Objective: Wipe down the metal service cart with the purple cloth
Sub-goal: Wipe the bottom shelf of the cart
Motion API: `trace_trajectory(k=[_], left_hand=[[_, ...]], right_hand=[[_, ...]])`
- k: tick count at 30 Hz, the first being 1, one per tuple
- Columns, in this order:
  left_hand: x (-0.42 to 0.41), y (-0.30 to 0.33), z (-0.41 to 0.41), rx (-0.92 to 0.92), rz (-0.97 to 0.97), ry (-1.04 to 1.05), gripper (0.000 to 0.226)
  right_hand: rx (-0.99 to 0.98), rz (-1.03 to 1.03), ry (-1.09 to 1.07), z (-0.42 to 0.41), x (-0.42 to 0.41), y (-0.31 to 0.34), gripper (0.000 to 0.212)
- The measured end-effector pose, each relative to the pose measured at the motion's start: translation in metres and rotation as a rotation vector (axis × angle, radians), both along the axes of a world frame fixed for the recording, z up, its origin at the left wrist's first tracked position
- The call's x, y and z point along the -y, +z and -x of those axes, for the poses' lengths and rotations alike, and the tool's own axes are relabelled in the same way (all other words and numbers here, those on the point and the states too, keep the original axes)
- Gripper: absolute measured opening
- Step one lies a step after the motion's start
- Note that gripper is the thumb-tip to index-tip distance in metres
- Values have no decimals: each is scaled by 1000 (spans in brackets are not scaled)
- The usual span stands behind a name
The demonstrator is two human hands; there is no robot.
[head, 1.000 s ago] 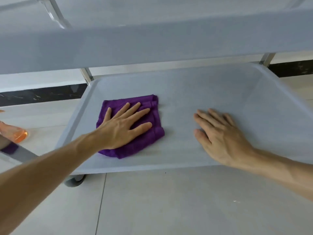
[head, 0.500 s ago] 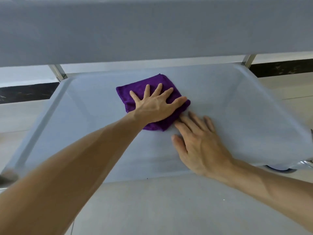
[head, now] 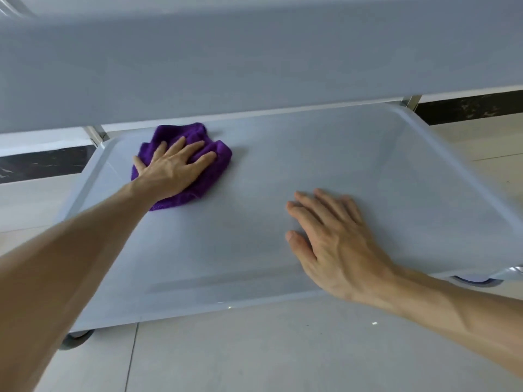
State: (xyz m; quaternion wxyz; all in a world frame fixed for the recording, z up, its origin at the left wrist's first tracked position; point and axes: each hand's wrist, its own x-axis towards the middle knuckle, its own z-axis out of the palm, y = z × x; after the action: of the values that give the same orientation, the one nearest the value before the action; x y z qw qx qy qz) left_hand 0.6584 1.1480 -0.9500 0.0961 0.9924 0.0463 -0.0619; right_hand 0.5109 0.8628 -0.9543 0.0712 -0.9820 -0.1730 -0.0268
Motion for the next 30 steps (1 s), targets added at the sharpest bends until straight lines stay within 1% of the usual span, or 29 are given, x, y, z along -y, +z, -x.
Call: trace_trajectory(k=[2, 4, 8, 11, 13, 14, 16, 18, 21, 24, 27, 30], left_hand=[[20, 1, -8, -1, 61, 81, 80], [55, 2, -15, 1, 88, 27, 81], [145, 5, -21, 2, 94, -241, 78], [209, 7, -12, -12, 154, -492, 85], [228, 9, -11, -31, 145, -621, 80], [230, 10, -15, -45, 118, -649, 75], [220, 11, -27, -53, 88, -634, 64], [200, 9, -40, -27, 88, -572, 55], [155, 4, -54, 5, 80, -441, 56], [97, 1, -63, 5, 29, -295, 57], [31, 0, -57, -6, 7, -160, 68], [-35, 2, -33, -51, 1, -133, 97]], right_hand=[[-1, 10, -12, 0, -1, -2, 57], [-9, 2, -23, 1, -2, -3, 57], [-8, -4, -27, 0, -3, -3, 64], [-14, 38, -34, 0, -1, -3, 58], [-20, 83, -19, -1, 2, -4, 61], [-25, 91, -12, -2, 3, -5, 62], [-35, 79, -10, -3, 4, -5, 64], [-38, 48, -18, -3, 4, -6, 65], [-34, 16, -25, -2, 5, -7, 66], [-31, -9, -39, -3, 6, -7, 64], [-38, -15, -41, -4, 7, -7, 64], [-36, -28, -52, -2, 7, -5, 65]])
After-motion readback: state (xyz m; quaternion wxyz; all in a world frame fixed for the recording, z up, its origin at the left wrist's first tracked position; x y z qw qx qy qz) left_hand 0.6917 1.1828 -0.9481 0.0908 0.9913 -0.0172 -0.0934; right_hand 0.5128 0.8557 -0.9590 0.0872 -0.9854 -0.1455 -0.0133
